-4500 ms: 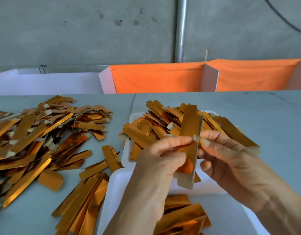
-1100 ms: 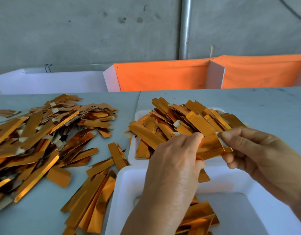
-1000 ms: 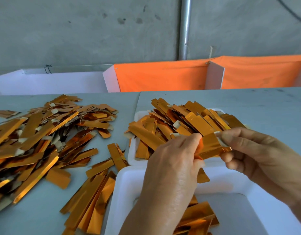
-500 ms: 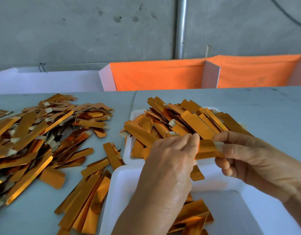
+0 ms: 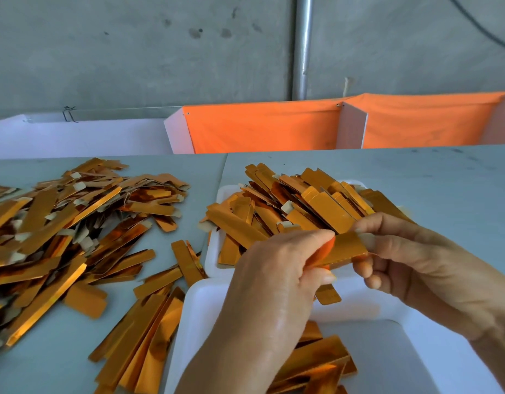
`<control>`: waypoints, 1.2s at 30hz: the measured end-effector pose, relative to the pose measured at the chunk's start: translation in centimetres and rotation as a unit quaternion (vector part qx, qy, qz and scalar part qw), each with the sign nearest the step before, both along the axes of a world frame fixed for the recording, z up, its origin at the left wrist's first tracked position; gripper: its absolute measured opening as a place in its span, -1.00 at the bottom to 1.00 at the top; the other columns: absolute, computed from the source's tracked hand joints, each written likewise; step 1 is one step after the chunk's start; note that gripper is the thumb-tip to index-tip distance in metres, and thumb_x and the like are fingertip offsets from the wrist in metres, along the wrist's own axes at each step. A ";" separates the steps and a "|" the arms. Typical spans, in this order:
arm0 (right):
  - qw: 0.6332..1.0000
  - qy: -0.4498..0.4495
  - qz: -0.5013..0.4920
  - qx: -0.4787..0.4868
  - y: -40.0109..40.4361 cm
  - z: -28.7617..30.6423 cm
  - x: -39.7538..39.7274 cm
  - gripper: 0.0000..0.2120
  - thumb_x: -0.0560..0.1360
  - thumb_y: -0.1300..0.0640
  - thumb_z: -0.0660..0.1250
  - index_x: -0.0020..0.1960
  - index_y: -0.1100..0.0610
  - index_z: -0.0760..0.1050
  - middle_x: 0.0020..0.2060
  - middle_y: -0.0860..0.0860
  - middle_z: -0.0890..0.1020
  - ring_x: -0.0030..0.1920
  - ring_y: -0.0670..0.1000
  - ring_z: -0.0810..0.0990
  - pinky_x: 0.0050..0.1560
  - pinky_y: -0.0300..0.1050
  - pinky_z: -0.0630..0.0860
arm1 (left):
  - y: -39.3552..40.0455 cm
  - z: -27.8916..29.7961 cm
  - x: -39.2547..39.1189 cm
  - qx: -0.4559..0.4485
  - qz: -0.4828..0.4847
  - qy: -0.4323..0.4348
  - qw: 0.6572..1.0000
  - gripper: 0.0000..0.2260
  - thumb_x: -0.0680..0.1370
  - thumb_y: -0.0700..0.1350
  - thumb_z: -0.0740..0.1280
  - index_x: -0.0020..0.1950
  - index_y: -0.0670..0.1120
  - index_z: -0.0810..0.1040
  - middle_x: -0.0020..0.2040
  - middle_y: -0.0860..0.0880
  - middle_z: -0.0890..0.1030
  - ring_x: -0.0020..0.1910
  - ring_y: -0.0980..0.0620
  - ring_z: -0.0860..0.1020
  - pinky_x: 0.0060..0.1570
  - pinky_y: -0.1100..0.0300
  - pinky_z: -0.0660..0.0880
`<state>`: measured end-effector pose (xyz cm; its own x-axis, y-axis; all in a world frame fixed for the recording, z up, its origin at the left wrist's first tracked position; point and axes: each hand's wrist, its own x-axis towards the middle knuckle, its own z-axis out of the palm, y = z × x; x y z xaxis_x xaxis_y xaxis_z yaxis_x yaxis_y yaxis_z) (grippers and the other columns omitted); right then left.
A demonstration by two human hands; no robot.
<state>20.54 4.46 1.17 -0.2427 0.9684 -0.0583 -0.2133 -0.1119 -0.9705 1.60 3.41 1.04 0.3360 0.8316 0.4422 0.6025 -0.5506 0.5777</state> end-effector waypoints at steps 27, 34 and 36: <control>0.974 -0.119 -0.050 0.187 -0.7 0.5 -0.5 -0.84 0.27 0.04 0.45 -0.19 0.08 0.60 -0.29 0.08 0.64 -0.30 0.06 0.65 -0.30 -0.21 0.57 | 0.4 -0.4 -0.5 -0.136 0.010 -0.106 0.985 -0.64 0.46 -0.11 0.44 0.14 0.26 0.50 0.06 0.31 0.57 0.11 0.26 0.53 0.11 0.29 0.53; 0.965 -0.170 -0.084 0.181 -0.5 -0.1 -1.0 -0.76 0.41 0.36 0.43 -0.28 0.07 0.48 -0.52 0.02 0.47 -0.52 -0.05 0.44 -0.43 -0.35 0.42 | 0.2 -0.5 -0.2 -0.110 0.004 -0.067 0.992 -0.64 0.45 -0.09 0.45 0.16 0.24 0.50 0.05 0.33 0.57 0.09 0.29 0.52 0.05 0.43 0.49; 0.968 -0.157 -0.099 0.167 -0.3 -0.3 -1.2 -0.79 0.44 0.41 0.36 -0.16 0.13 0.44 -0.50 0.01 0.48 -0.53 -0.03 0.45 -0.43 -0.29 0.45 | 0.3 -0.5 -0.2 -0.106 0.007 -0.061 0.992 -0.65 0.45 -0.08 0.45 0.16 0.25 0.50 0.03 0.34 0.56 0.08 0.31 0.52 0.01 0.49 0.47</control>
